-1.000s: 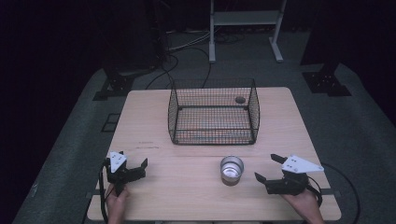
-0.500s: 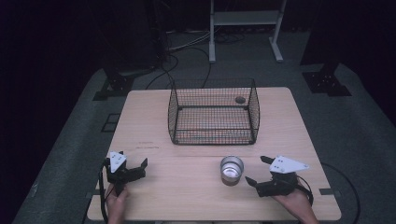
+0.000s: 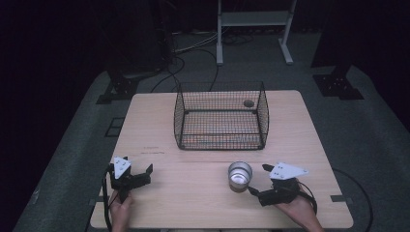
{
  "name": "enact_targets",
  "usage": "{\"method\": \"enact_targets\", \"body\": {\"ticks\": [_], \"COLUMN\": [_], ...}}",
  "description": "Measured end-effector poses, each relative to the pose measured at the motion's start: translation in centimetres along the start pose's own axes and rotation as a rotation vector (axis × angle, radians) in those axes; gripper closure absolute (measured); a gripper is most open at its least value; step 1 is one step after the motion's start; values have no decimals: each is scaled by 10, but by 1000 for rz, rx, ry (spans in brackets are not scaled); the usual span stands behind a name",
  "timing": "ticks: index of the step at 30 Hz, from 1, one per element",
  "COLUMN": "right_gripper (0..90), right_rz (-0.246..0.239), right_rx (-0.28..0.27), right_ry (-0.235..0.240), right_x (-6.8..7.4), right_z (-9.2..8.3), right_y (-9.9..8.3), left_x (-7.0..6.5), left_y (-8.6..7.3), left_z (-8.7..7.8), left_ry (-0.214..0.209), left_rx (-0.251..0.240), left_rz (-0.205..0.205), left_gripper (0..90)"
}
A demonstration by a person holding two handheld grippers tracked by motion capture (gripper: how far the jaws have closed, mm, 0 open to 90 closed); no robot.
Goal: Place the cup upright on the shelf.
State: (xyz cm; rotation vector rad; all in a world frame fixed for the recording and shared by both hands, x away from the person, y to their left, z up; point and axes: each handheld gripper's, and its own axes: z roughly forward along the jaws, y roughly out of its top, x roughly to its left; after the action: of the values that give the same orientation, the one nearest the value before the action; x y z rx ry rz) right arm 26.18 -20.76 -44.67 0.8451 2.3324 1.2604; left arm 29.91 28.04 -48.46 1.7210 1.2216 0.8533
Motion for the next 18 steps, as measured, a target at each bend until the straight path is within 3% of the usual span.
{"method": "enact_targets", "body": {"ticks": [18], "right_gripper": [66], "right_rz": [-25], "right_rx": [42], "right_ry": [13], "right_x": [8], "right_z": [27], "right_y": [2], "left_x": [0], "left_y": [0], "left_z": [0], "left_ry": [0], "left_rx": [2], "left_rz": [3], "left_gripper": [0]}}
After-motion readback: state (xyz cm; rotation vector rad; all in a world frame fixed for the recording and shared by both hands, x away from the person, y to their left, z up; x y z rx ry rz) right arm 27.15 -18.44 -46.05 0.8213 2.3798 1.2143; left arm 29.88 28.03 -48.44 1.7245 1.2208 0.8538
